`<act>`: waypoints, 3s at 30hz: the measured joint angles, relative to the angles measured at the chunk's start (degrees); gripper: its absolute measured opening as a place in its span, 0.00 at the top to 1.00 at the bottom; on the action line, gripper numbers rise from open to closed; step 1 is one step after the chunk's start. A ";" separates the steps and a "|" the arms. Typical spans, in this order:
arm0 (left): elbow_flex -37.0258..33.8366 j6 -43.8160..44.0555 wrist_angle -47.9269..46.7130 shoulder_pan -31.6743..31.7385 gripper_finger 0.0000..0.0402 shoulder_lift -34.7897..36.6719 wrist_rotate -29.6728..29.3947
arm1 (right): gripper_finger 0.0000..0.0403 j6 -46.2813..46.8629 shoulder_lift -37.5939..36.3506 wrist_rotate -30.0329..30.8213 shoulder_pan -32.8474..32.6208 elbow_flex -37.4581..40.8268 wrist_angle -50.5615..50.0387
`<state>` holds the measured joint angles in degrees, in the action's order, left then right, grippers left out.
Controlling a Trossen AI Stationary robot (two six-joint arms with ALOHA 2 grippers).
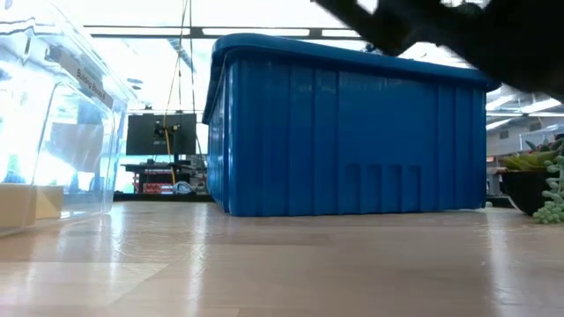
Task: Sort Items/Unsort Items
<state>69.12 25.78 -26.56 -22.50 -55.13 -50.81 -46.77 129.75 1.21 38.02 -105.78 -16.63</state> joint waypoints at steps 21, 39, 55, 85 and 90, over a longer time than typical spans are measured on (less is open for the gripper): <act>0.00 0.00 0.05 0.00 0.38 0.00 0.00 | 0.25 -14.51 6.55 -10.95 5.88 -0.26 3.34; 0.00 0.00 0.03 0.00 0.38 0.00 0.00 | 0.65 -10.04 6.71 -10.68 4.56 -0.17 -0.84; 0.00 0.00 0.11 -0.01 0.38 0.00 0.02 | 0.65 -6.80 4.79 -7.76 4.26 0.20 -3.39; 0.00 0.00 0.06 0.00 0.38 0.00 0.01 | 0.65 9.49 -22.37 -5.02 -7.75 0.13 -22.02; 0.00 0.00 0.08 0.00 0.38 0.00 0.01 | 0.65 13.11 -23.93 -6.72 -12.41 0.04 -25.70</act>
<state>69.12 25.78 -26.48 -22.50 -55.13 -50.79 -33.66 105.82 -5.51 25.61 -105.73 -42.33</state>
